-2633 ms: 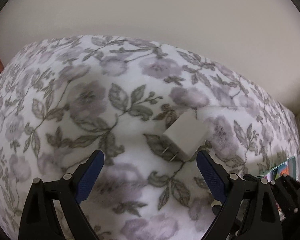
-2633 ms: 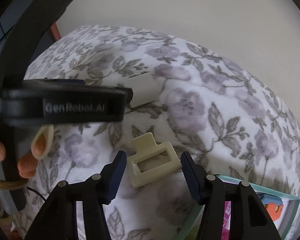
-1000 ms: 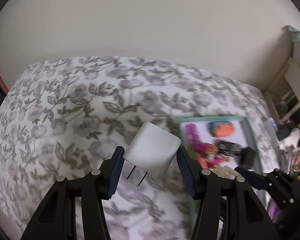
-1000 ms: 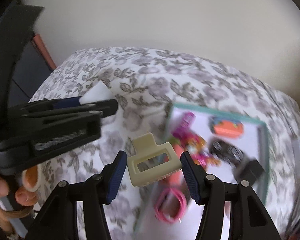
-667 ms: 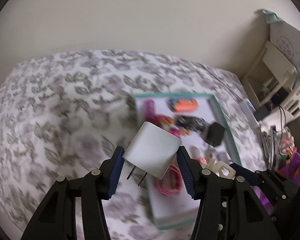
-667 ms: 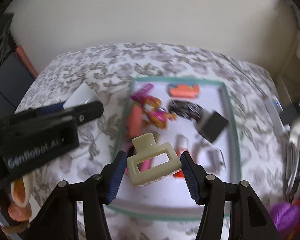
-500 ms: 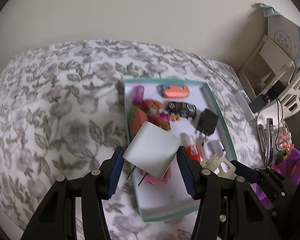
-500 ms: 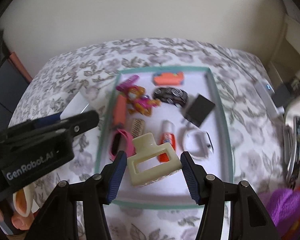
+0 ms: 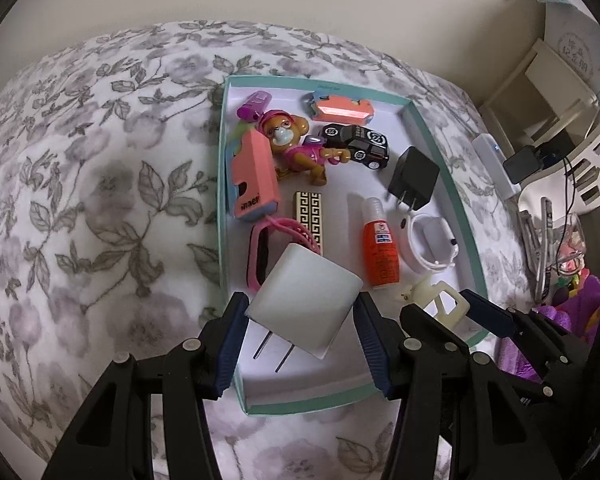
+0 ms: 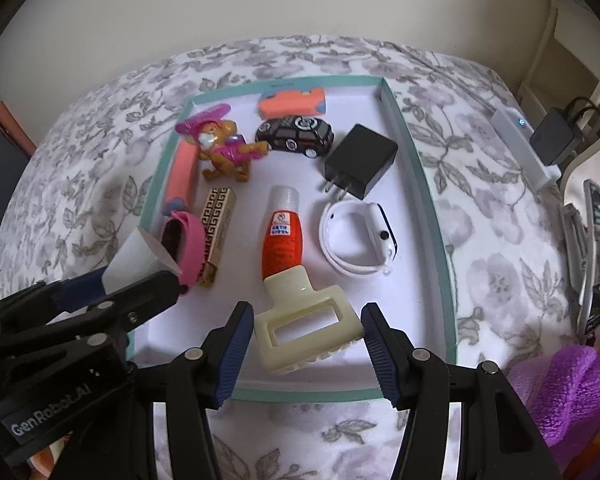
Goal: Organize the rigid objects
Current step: 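Lower both tools and open them to release charger and clip in tray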
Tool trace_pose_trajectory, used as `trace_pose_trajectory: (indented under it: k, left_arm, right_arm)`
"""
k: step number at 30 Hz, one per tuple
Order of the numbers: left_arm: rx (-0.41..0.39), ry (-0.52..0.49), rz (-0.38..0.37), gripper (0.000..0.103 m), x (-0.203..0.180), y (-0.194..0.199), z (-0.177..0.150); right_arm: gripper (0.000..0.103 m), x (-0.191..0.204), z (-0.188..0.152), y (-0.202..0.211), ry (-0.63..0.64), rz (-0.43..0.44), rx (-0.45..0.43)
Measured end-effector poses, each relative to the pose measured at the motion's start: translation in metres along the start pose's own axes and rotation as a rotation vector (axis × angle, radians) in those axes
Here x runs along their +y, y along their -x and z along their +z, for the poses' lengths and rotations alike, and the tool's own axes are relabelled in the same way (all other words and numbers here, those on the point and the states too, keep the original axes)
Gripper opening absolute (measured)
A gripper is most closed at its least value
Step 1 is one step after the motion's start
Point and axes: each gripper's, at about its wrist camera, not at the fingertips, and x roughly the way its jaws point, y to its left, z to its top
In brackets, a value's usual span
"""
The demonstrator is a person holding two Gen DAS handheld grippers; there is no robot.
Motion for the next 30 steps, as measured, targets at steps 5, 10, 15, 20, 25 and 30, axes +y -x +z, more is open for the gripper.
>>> trace_pose_trajectory:
  k: [5,10,15,20,25,30]
  left_arm:
    - [0.022,0.017,-0.001,0.056,0.005,-0.006,0.000]
    - [0.029,0.016,0.005,0.056,0.007,-0.009,-0.001]
    - [0.013,0.027,-0.007,0.065,0.009,-0.005,-0.002]
    - [-0.001,0.038,0.000,0.065,0.013,0.000,-0.003]
    - [-0.043,0.056,0.098,0.082,0.028,0.011,-0.007]
    - [-0.062,0.092,0.195,0.085,0.049,0.017,-0.010]
  right_arm:
    - [0.060,-0.005,-0.002,-0.007,-0.019,0.004,0.018]
    - [0.060,-0.006,-0.003,-0.012,-0.027,0.004,0.032]
    - [0.061,-0.007,-0.004,-0.014,-0.029,0.006,0.041]
    - [0.068,-0.010,-0.006,-0.015,-0.037,0.000,0.042]
    - [0.080,-0.012,-0.008,-0.011,-0.054,0.000,0.032]
    - [0.091,-0.008,-0.010,-0.007,-0.043,-0.004,0.015]
